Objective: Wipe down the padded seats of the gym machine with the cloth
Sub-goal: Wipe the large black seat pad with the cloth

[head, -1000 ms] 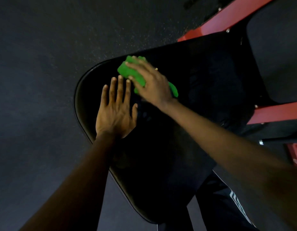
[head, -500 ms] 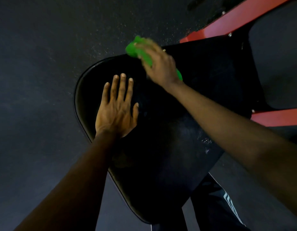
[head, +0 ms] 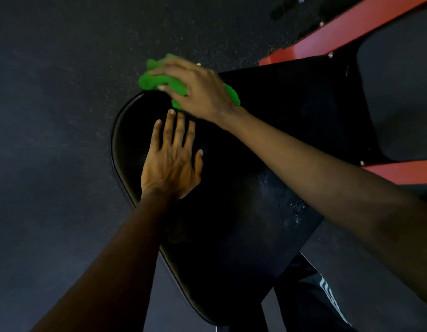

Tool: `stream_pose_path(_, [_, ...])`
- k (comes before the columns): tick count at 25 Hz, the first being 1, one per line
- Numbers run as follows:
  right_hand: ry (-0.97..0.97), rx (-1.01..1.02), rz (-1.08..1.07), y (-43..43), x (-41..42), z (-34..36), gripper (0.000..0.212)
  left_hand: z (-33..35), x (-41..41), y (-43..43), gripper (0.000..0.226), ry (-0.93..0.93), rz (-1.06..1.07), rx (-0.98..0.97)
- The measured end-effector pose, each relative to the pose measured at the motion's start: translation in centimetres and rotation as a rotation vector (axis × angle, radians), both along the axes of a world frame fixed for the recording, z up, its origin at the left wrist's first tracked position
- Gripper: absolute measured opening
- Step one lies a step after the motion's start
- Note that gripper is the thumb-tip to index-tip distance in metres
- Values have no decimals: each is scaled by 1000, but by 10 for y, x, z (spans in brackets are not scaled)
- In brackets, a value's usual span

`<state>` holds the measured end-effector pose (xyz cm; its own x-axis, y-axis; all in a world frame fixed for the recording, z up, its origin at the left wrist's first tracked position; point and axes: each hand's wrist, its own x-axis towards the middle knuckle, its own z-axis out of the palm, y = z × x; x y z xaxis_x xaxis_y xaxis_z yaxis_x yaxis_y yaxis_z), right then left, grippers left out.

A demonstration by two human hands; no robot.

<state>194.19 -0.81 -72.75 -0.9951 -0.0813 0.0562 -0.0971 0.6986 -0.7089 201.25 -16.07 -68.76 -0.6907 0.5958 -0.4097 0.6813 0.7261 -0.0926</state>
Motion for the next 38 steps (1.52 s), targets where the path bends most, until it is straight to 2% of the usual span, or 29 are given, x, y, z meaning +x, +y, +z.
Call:
stream_pose_path(5, [-127, 29, -521, 50, 33, -32, 33, -1, 2, -1, 74, 11, 9, 19])
stream_pose_path(7, [-130, 78, -490, 30, 49, -27, 38, -2, 2, -1, 74, 17, 4, 18])
stream_pose_path(10, [-62, 72, -224, 19, 80, -23, 48, -4, 2, -1, 74, 25, -3, 18])
stream_pose_path(11, [-60, 81, -229, 28, 82, -25, 48, -3, 1, -2, 74, 26, -2, 20])
stream_pose_path(14, [-143, 77, -524, 47, 72, -29, 39, -3, 2, -1, 74, 28, 2, 19])
stream_pose_path(16, [-143, -140, -612, 35, 67, -18, 32, -2, 3, -1, 74, 28, 3, 22])
stream_pose_path(18, [-167, -578, -594, 26, 69, 0, 23, -2, 2, -2, 73, 35, -2, 27])
stream_pose_path(19, [-236, -765, -593, 28, 72, 5, 20, -2, 1, -2, 73, 37, -5, 30])
stream_pose_path(20, [-355, -858, -584, 35, 77, 5, 22, -3, 0, -2, 73, 35, -6, 36])
stream_pose_path(21, [-495, -776, -587, 46, 83, 5, 32, -3, 0, -2, 73, 29, -3, 44])
stream_pose_path(22, [-564, -521, -587, 61, 93, 3, 46, -2, 1, -3, 74, 25, 1, 48])
stream_pose_path(23, [-555, -310, -614, 80, 103, 0, 57, -2, 2, -3, 73, 26, 2, 50])
stream_pose_path(24, [-459, -158, -642, 99, 111, -3, 61, -3, 2, -3, 73, 27, 0, 49])
stream_pose_path(26, [-351, -272, -615, 115, 116, -4, 62, -4, 2, -4, 73, 26, 1, 34])
stream_pose_path(27, [-375, -307, -503, 108, 112, -8, 65, -5, 2, -4, 73, 27, 0, 23])
stream_pose_path(29, [-456, -10, -294, 75, 109, -29, 73, -4, 2, -3, 74, 17, 6, 12])
stream_pose_path(31, [-402, 260, -321, 48, 112, -47, 71, -3, 1, -2, 74, 13, 9, 9])
stream_pose_path(32, [-358, 288, -376, 45, 112, -54, 68, -2, 2, -2, 74, 12, 11, 7])
stream_pose_path(36, [-254, 180, -651, 37, 116, -54, 58, 3, -1, 13, 70, -43, 113, 84])
stream_pose_path(38, [-299, 154, -633, 22, 127, -39, 58, -5, -15, 38, 67, -58, 101, 163])
